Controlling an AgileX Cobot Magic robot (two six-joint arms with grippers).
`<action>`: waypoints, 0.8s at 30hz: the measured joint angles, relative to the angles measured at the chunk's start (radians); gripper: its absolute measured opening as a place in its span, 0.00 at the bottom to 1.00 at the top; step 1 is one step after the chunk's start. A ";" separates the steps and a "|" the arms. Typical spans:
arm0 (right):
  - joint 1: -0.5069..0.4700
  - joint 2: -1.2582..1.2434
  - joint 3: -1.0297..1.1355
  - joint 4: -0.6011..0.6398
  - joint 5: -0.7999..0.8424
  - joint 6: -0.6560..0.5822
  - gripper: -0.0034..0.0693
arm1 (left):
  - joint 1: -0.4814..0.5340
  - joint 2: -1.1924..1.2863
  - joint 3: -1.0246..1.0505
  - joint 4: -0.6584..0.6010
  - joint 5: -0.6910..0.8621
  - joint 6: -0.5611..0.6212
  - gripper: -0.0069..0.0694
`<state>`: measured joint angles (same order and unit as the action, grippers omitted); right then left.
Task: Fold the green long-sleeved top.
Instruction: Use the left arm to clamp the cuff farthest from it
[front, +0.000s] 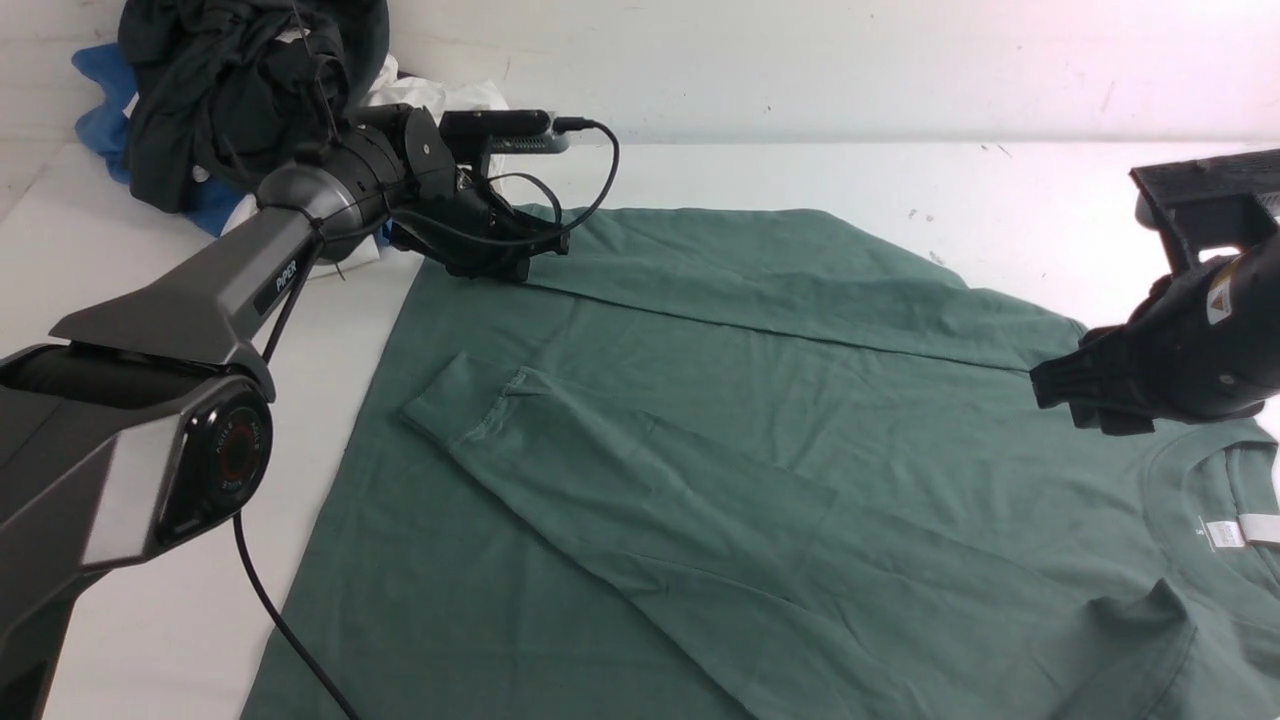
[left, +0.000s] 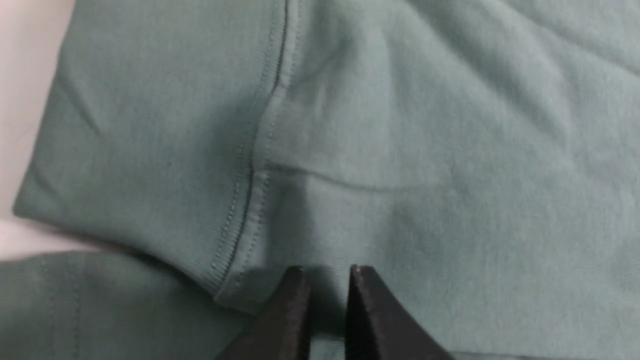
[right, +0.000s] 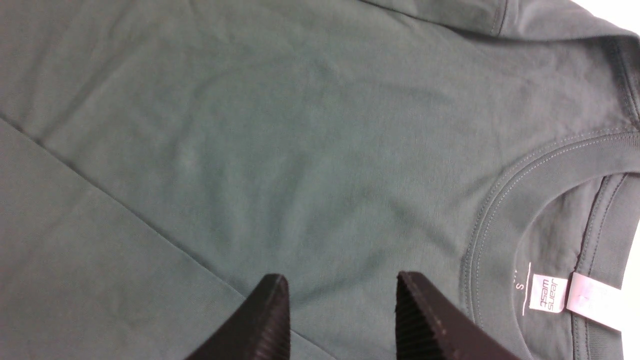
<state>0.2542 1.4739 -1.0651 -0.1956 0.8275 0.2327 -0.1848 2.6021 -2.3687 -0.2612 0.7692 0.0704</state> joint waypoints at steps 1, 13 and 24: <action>0.000 0.000 0.000 0.000 0.000 0.000 0.44 | 0.000 0.000 -0.001 0.000 0.000 0.000 0.18; 0.000 0.000 0.000 0.000 0.000 0.000 0.44 | 0.001 0.002 -0.047 0.000 0.022 0.044 0.08; 0.000 0.000 0.000 0.000 0.000 -0.004 0.44 | 0.045 0.018 -0.108 0.168 -0.084 -0.082 0.32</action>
<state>0.2542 1.4739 -1.0651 -0.1956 0.8275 0.2287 -0.1397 2.6196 -2.4765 -0.0933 0.6856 -0.0116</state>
